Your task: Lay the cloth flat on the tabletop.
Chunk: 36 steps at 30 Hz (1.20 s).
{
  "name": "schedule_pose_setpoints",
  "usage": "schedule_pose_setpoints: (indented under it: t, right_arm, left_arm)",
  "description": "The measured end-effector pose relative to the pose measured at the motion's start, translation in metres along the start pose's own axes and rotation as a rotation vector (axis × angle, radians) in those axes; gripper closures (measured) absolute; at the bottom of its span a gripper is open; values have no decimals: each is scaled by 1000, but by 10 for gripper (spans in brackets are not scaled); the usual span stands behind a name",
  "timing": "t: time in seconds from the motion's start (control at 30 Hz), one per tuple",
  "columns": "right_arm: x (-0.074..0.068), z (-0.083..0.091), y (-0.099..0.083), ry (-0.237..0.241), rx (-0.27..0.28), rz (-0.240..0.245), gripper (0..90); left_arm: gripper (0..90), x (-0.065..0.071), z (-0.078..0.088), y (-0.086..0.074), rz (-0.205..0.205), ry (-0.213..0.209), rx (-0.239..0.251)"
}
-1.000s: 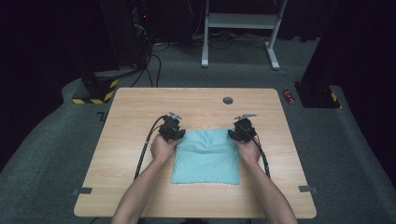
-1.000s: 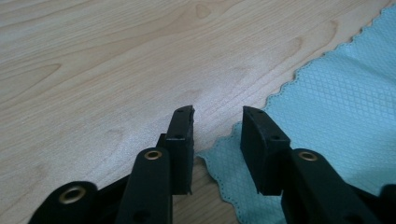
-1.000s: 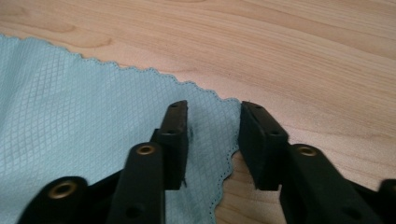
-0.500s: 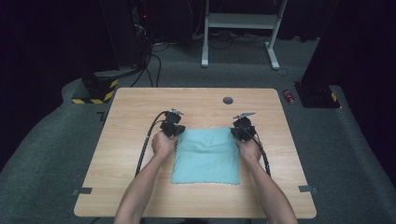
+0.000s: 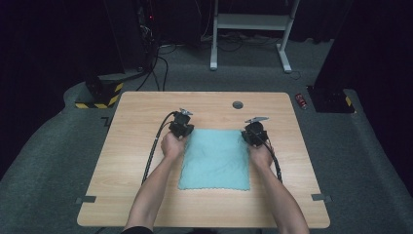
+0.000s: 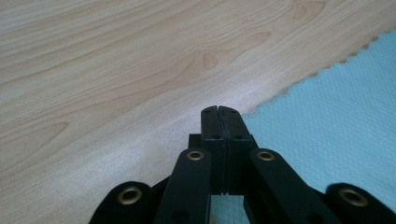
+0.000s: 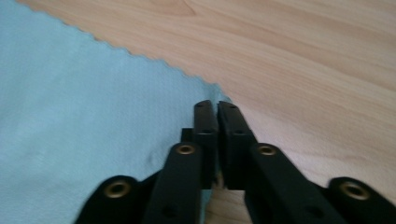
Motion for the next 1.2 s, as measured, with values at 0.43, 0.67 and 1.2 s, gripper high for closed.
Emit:
schedule_pose_setpoints:
  t: [0.43, 0.67, 1.2]
  right_arm:
    - [17, 15, -2, -2, 7, -39, 689]
    - [2, 9, -9, 56, -15, -19, 671]
    - [-2, 22, -22, 49, -17, 18, 678]
  left_arm:
    - [591, 25, 38, -19, -46, -56, 72]
    - [536, 36, 33, -42, -82, -46, 13]
    - [522, 37, 46, -63, -23, 0, 48]
Point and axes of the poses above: each handheld gripper's, and its own axes: z roughly backward along the jaws, y roughly out of its top, x roughly to its right, the point moved 1 cm from there along -z, roughly forward along the jaws, and after that the axes turned 10 degrees about -z, right-handed, at the moved point
